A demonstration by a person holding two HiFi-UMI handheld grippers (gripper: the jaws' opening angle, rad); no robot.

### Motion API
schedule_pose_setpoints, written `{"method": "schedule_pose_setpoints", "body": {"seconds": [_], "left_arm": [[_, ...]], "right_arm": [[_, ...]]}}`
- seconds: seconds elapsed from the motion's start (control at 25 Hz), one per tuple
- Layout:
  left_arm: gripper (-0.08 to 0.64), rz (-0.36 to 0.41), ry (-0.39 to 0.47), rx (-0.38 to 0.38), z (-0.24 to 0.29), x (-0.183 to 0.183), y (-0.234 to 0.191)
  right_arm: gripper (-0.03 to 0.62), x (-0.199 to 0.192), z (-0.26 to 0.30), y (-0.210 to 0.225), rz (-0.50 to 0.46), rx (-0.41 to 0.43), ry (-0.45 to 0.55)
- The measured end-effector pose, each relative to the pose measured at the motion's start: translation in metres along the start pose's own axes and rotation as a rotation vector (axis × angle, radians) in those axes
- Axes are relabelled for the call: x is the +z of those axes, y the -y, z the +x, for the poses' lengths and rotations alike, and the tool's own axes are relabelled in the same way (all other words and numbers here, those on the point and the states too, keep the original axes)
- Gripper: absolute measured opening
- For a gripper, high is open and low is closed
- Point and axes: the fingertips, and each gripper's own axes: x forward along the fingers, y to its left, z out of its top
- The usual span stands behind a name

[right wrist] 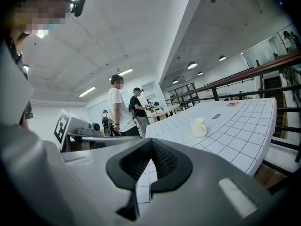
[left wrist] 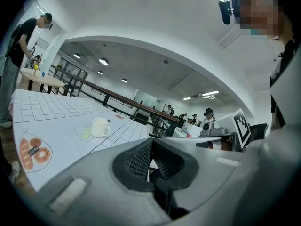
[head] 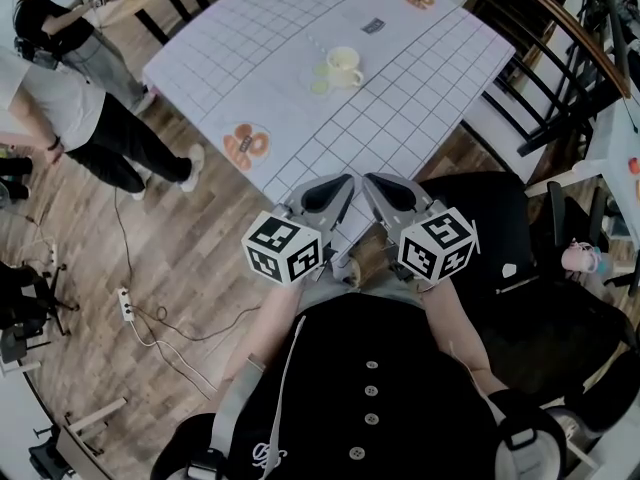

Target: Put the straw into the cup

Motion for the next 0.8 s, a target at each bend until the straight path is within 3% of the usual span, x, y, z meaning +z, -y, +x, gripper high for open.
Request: {"method": "schedule_pose_setpoints", "body": {"seconds": [0.8], "left_arm": [[-0.002, 0.001, 0.010, -0.015, 0.0042, 0.0026, 0.0054]], "right_arm": [[-0.002, 0.0005, -0.0056, 0.0038, -0.013, -0.006, -0.002]]}}
